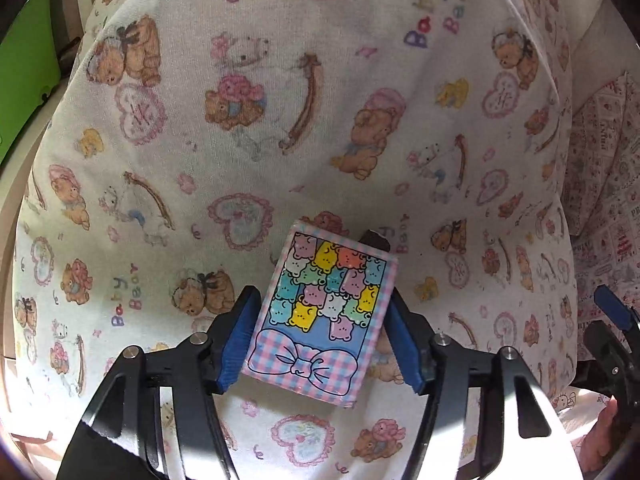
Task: Collect trash
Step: 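Grasp the pink-and-blue patterned box with the left tool, then lift the box with the left tool while the right tool grasps the black cylinder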
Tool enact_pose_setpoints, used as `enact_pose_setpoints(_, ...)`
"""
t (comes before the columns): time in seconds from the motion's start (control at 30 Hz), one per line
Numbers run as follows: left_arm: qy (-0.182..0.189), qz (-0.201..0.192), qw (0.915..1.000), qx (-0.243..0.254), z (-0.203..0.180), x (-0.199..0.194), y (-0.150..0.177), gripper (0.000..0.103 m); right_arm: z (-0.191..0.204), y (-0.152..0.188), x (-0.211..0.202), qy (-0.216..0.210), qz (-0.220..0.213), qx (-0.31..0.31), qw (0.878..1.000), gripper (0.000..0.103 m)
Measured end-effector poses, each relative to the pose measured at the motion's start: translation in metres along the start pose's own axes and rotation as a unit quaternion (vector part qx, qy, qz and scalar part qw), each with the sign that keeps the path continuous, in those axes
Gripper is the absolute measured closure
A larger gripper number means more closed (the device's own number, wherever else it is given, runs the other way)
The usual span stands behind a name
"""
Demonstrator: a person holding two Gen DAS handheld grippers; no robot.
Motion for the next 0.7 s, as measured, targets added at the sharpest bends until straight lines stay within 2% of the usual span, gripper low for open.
enact_pose_setpoints(0.1, -0.017, -0.009, 0.9998, -0.006, 0.001, -0.009, 0.003, 0.047, 0.002, 0.001, 0.0, -0.002, 0.002, -0.006, 1.0, 0.018)
enact_pose_setpoints(0.2, -0.031, -0.023, 0.9992, -0.012, 0.001, -0.02, 0.008, 0.049, 0.0, 0.002, 0.002, -0.036, 0.013, 0.024, 0.999, 0.018)
enact_pose_setpoints(0.27, -0.033, -0.038, 0.9987, -0.001, -0.003, -0.03, 0.01, 0.049, -0.004, 0.003, 0.003, -0.041, 0.013, 0.041, 0.998, 0.018)
enact_pose_setpoints(0.4, -0.039, -0.069, 0.9967, 0.018, -0.007, -0.052, 0.018, 0.049, -0.008, 0.005, 0.005, -0.029, 0.013, 0.046, 0.998, 0.018)
enact_pose_setpoints(0.57, -0.032, -0.098, 0.9947, 0.008, -0.005, -0.077, 0.026, 0.049, -0.007, 0.008, 0.006, -0.019, 0.016, 0.037, 0.999, 0.018)
enact_pose_setpoints(0.7, -0.053, -0.129, 0.9898, 0.029, -0.004, -0.096, 0.033, 0.049, -0.002, 0.008, 0.006, -0.007, 0.016, 0.02, 1.0, 0.018)
Point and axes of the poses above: each gripper's, at about its wrist camera, not at the fingertips, and x roughly the way its jaws point, z to its left, y to its underside, the point moved 6 cm from there along x, roughly the way its jaws point, and after that the axes turned 8 degrees about -x, right-handed, at the moved point
